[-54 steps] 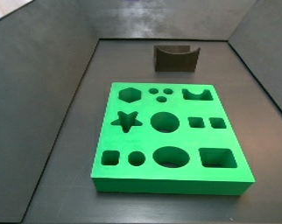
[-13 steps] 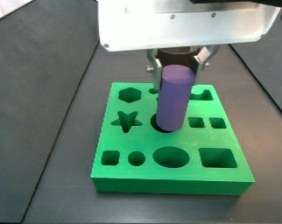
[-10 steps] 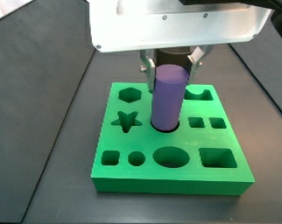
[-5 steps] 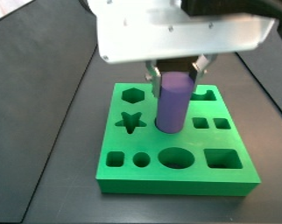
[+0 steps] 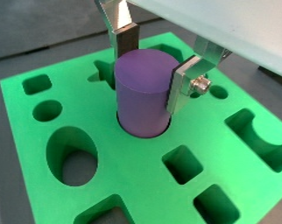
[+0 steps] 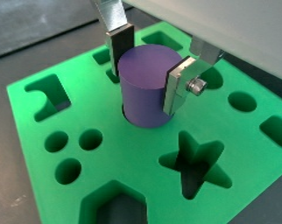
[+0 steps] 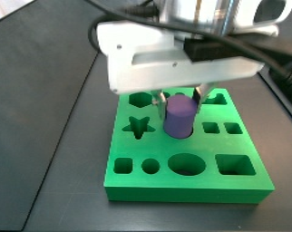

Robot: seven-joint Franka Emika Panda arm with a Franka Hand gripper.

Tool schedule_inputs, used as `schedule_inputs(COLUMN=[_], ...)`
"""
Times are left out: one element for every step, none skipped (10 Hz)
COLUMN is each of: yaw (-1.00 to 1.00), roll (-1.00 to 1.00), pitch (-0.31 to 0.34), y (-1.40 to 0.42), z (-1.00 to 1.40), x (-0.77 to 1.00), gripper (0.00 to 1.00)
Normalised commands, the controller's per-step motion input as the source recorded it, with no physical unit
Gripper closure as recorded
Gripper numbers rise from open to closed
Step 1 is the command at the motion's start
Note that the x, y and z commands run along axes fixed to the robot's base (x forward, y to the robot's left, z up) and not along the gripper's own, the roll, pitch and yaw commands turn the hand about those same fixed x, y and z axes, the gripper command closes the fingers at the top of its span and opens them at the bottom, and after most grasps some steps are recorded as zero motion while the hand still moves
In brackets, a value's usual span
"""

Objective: Pick up the round object. Move up. Move to above the board. Insert the round object.
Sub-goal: Insert the round object.

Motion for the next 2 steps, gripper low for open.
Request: schedule_inputs(yaw=[0.0,0.0], roll=[0.0,0.0], pitch=[0.057,0.0], y=[0.0,0.0], z=[0.0,0.0], x=[0.06,0.0], gripper=[1.0,1.0])
